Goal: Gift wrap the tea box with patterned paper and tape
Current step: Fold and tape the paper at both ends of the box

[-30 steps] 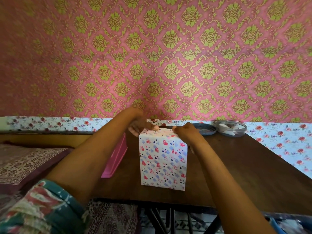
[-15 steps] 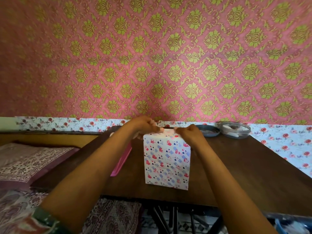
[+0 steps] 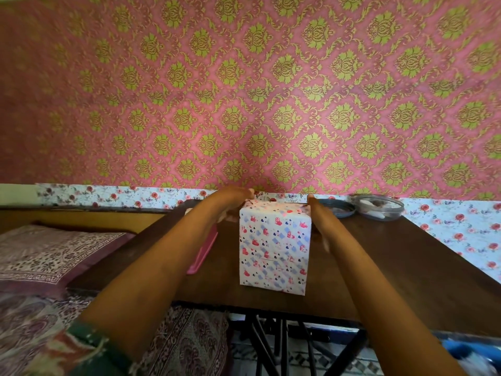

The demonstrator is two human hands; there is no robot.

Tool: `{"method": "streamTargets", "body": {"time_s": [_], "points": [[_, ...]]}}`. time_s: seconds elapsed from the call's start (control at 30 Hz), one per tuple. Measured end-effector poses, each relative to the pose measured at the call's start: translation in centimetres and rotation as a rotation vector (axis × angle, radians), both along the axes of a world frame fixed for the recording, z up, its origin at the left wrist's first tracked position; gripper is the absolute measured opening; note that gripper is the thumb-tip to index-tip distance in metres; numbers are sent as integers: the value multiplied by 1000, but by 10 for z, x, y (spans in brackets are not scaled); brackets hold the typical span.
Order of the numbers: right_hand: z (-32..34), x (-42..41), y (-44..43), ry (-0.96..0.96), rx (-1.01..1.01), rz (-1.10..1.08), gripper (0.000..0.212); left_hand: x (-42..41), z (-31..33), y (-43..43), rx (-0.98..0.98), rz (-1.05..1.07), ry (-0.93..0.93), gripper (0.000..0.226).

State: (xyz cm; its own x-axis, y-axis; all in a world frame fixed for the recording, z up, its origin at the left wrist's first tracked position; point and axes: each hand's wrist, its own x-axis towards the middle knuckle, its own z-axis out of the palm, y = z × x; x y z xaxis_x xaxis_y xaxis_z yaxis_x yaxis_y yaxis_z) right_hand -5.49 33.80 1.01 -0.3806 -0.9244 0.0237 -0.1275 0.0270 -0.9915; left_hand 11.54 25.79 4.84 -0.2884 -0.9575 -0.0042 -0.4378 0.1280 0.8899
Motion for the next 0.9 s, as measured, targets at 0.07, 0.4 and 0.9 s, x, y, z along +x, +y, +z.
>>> {"method": "streamTargets", "body": {"time_s": [0.07,0.4,0.9], "points": [[1,1,9,9,32,25,59,1,0,1,2,8,-82,64],[-8,3,1,97,100,102,69,-4,-5,9,48,-64,-175,65],[-100,-4,30,341,-57,204,65,27,-140,17,-71,-165,287,13]]}}
